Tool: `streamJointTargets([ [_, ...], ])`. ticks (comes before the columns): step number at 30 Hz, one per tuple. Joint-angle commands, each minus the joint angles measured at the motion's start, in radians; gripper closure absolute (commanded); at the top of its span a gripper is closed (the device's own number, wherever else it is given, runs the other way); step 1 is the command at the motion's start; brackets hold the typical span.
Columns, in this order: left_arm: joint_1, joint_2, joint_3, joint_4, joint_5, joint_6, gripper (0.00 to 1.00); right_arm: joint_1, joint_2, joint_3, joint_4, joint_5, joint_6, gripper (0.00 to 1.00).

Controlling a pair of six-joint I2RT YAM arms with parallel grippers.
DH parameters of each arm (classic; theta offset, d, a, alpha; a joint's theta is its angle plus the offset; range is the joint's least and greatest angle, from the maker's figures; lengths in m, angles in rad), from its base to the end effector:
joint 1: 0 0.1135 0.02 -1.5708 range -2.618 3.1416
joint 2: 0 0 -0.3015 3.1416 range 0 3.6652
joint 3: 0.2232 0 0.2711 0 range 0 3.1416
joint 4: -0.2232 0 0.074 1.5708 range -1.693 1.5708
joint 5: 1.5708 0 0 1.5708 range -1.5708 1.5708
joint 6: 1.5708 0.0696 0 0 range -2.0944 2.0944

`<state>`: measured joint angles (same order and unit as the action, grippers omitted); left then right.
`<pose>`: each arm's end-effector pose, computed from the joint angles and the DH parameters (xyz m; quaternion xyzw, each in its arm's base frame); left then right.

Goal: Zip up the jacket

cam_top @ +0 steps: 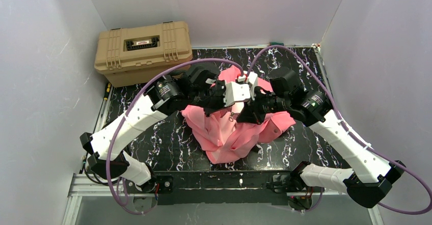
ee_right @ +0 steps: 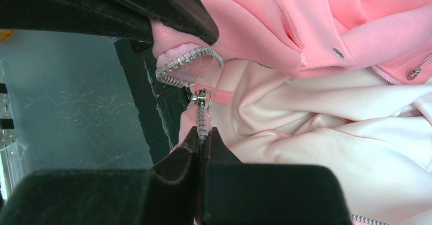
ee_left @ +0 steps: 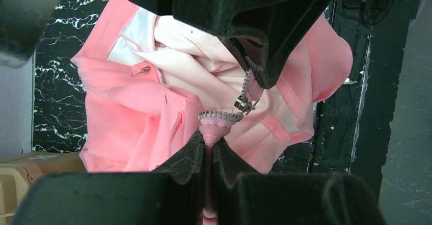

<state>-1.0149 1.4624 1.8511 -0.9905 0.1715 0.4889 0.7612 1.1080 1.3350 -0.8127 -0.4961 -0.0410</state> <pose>0.1624 -0.2839 0.4882 0.6313 0.6167 -0.1938 0.4284 0.1525 0.1910 0.4265 -0.4404 0.7410 0.3640 0.3528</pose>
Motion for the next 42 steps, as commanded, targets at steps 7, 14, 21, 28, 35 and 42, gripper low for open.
streamJointTargets([
  [7, -0.009, -0.010, 0.037, 0.011, 0.006, -0.009, 1.00, 0.005, -0.017, 0.024, 0.037, -0.024, 0.007, 0.99],
  [14, -0.010, -0.011, 0.034, 0.012, 0.005, -0.006, 1.00, 0.007, -0.009, 0.032, 0.047, -0.035, 0.019, 0.99],
  [21, -0.011, -0.018, 0.025, 0.011, 0.008, -0.003, 1.00, 0.009, 0.003, 0.045, 0.060, -0.036, 0.024, 0.99],
  [28, -0.011, -0.021, 0.021, 0.012, 0.005, 0.000, 1.00, 0.009, 0.007, 0.049, 0.063, -0.050, 0.032, 0.99],
  [35, -0.013, -0.027, 0.011, 0.012, -0.003, 0.005, 1.00, 0.009, 0.006, 0.064, 0.064, -0.041, 0.029, 0.99],
  [42, -0.014, -0.026, 0.005, 0.012, -0.006, 0.007, 1.00, 0.009, -0.006, 0.065, 0.044, -0.023, 0.019, 0.99],
])
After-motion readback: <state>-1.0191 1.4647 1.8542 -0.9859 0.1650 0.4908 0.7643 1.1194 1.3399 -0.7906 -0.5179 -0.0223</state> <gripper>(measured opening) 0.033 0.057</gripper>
